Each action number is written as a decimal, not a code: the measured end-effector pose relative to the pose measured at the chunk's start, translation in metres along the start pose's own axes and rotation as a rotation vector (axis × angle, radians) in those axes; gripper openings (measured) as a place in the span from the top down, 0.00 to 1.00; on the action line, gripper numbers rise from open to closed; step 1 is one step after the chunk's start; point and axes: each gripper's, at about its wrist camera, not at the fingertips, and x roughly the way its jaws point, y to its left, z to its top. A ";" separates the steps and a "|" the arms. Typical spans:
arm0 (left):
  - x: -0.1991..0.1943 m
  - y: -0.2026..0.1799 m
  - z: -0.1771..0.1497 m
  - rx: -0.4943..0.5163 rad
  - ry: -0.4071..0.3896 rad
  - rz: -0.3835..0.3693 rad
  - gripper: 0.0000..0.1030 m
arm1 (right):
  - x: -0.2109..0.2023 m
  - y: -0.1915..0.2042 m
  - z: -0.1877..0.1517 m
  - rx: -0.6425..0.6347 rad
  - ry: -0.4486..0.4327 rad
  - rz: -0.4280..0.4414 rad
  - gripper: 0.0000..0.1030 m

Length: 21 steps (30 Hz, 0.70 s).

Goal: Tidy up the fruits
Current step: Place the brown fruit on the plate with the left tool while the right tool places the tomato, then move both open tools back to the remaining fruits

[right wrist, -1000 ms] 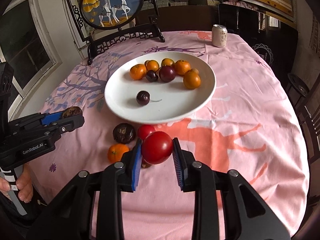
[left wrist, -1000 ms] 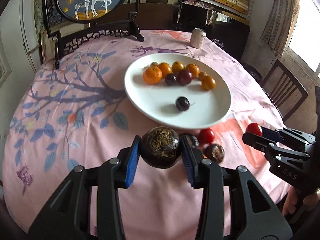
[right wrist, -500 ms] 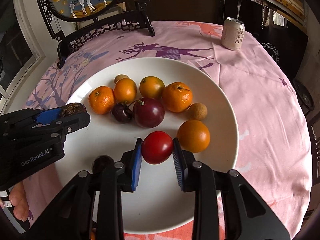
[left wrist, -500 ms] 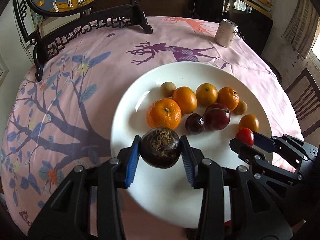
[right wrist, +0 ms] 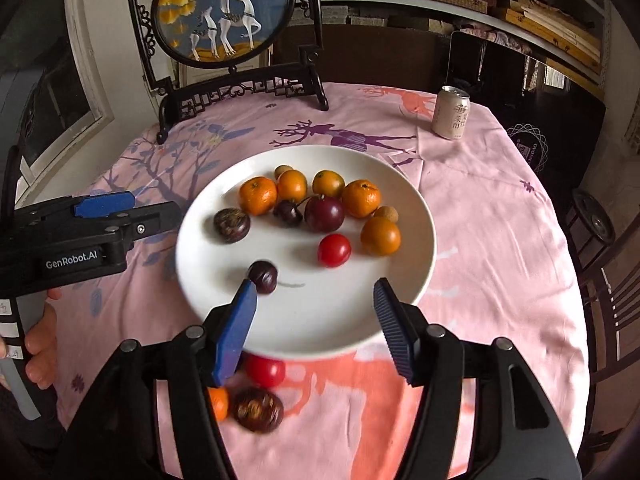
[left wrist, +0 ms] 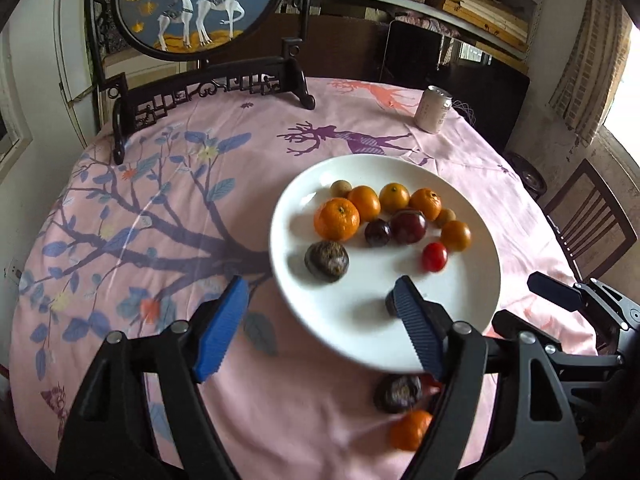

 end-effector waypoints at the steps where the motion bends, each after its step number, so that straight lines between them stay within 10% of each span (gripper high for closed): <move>1: -0.009 0.000 -0.014 0.002 -0.011 0.004 0.24 | -0.010 0.002 -0.013 0.011 -0.010 0.011 0.41; 8: -0.026 -0.003 -0.082 0.021 0.035 -0.018 0.24 | -0.030 0.014 -0.063 0.042 0.023 0.016 0.40; 21: -0.039 0.018 -0.107 -0.028 0.050 -0.005 0.24 | 0.012 0.034 -0.097 -0.054 0.140 -0.021 0.40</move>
